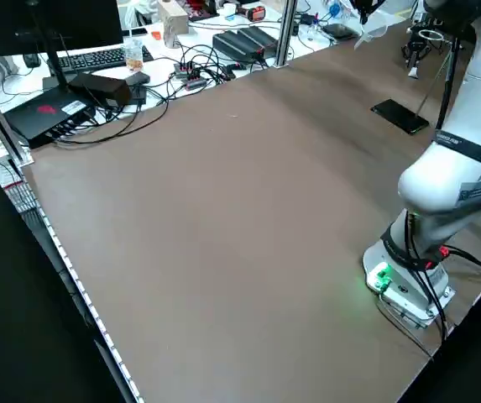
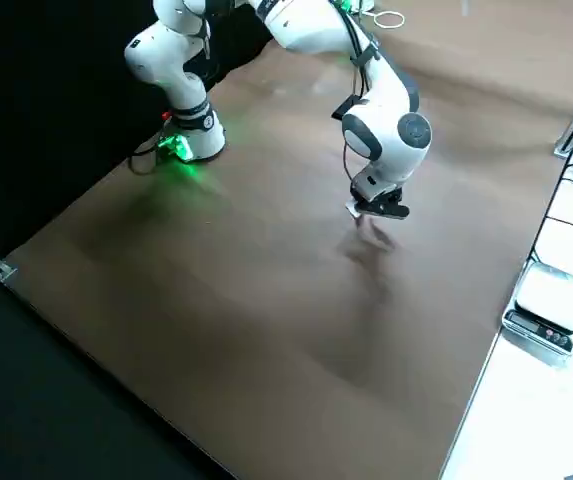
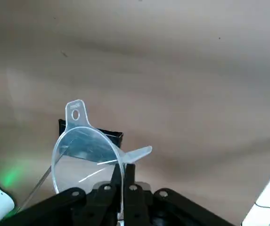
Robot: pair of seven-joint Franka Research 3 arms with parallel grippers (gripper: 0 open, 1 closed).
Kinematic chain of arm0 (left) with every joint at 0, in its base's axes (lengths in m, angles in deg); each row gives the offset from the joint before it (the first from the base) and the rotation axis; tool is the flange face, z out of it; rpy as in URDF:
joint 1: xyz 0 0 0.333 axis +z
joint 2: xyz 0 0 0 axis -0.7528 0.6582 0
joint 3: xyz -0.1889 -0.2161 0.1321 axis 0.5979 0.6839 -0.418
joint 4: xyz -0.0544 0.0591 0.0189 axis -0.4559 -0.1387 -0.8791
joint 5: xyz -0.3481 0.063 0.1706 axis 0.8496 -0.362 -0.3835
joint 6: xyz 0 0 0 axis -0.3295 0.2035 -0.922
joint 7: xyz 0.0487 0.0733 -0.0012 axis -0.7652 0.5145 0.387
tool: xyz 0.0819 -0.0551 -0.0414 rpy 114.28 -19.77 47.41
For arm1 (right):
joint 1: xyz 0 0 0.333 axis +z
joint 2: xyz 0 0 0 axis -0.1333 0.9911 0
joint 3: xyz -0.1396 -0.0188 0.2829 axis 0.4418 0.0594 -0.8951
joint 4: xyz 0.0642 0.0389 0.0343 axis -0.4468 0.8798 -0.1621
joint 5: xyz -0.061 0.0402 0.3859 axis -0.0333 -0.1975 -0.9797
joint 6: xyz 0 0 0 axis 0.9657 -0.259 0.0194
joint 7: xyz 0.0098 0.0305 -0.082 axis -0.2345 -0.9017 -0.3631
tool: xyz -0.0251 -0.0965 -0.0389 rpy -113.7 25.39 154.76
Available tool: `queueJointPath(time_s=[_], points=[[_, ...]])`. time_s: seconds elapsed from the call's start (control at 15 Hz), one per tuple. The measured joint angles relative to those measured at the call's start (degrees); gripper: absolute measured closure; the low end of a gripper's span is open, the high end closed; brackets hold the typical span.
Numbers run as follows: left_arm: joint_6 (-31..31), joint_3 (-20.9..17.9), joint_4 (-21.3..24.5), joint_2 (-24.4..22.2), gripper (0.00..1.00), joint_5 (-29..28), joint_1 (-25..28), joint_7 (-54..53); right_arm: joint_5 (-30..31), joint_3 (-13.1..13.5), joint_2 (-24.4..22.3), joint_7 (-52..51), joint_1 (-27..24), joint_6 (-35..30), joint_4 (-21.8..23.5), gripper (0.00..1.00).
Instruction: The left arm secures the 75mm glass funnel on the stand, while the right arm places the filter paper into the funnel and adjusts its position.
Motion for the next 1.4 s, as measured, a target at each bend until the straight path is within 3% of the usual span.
queueJointPath(time_s=[0.13, 0.2, 0.4, 0.67, 0.73, 1.07, 1.33, 1.4], points=[[0.0, 0.0, -0.6, -0.1, 0.97, 0.0, 0.0, 0.0, 0.0, 0.0, 0.0, 0.5, 0.0, 0.0, 0.0, 0.77], [0.0, 0.0, -0.8, -0.1, 0.97, 0.0, 0.1, 0.0, 0.0, 0.0, 0.0, 0.7, 0.0, 0.0, 0.0, 0.85], [0.0, 0.0, -1.2, -0.4, 0.97, 0.0, 0.2, -3.7, 0.0, 0.0, 0.0, 1.2, 0.0, 0.0, 0.0, 0.88], [0.0, 1.0, -1.2, -1.0, 0.97, 1.3, 0.8, -19.8, 0.0, 0.0, 0.0, 1.5, 0.0, -0.1, 0.0, 0.93], [0.0, 1.2, -1.2, -1.0, 0.97, 2.5, 1.0, -24.7, 0.0, 0.0, 0.0, 2.0, 0.0, -0.1, 0.0, 0.99], [0.0, 1.2, -1.3, -1.0, 0.97, 7.0, 2.6, -46.0, 0.0, -0.1, -0.2, 2.7, 2.3, -0.3, -0.8, 0.99], [0.0, 1.3, -1.3, -1.0, 0.97, 8.5, 2.6, -58.6, 0.2, -0.1, -2.1, 2.9, 4.1, -5.2, -3.5, 0.99], [0.0, 1.3, -1.3, -1.0, 0.97, 9.1, 2.6, -63.4, 0.2, -0.1, -3.8, 2.9, 4.2, -9.3, -5.5, 0.99]])
